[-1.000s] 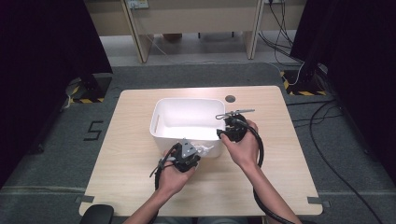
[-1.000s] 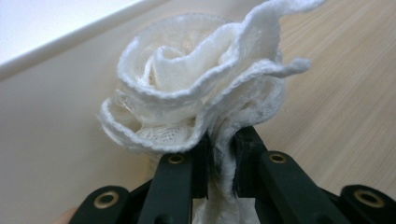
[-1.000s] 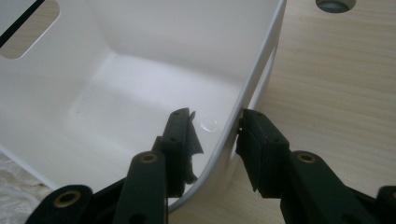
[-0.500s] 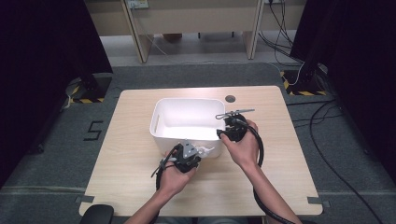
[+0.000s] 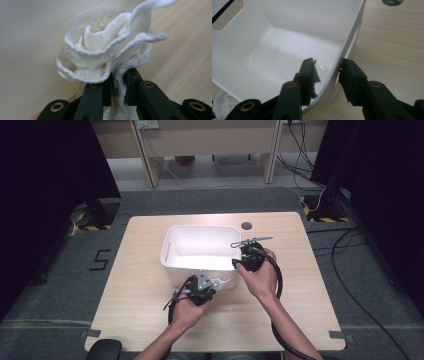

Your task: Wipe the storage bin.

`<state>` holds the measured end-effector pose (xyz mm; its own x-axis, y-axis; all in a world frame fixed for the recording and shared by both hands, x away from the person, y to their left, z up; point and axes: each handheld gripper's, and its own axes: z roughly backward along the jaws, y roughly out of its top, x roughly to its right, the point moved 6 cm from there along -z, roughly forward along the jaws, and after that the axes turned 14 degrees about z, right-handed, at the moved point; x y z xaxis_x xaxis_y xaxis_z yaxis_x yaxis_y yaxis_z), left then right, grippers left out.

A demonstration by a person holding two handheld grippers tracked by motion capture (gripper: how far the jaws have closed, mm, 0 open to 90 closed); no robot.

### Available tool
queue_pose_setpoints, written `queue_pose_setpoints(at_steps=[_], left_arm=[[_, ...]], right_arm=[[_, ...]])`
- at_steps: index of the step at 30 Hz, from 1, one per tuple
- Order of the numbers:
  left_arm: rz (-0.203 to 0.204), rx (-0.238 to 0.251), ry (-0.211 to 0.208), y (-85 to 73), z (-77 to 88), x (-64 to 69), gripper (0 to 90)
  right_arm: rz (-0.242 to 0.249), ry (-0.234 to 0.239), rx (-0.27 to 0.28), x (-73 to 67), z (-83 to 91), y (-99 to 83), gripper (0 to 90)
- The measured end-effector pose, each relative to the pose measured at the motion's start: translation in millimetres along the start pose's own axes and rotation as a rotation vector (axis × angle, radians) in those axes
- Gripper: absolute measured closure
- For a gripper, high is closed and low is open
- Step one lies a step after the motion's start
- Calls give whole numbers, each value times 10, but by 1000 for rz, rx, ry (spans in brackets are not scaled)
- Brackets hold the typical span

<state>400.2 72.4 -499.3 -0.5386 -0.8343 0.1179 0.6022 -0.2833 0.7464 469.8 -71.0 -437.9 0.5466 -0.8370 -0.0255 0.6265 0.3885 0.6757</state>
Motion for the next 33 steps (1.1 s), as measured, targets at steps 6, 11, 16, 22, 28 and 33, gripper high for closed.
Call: queue_pose_setpoints(at_steps=[6,11,16,22,28,33], left_arm=[[-2,-13,2,-15,-26,1,791],[1,-14,-1,-33,-58,4,791],[2,-20,-3,-47,-81,5,791],[-2,-33,-3,-65,-105,2,791],[-1,-42,-3,-79,-124,3,791],[-5,-51,3,-91,-149,5,791]], right_arm=[[0,0,-1,-2,1,-1,637],[2,-1,-2,-2,1,-2,637],[1,2,-3,1,0,-2,636],[0,2,-3,-1,0,-1,636],[0,3,-3,-2,0,-1,636],[2,1,-4,-4,1,-1,636]])
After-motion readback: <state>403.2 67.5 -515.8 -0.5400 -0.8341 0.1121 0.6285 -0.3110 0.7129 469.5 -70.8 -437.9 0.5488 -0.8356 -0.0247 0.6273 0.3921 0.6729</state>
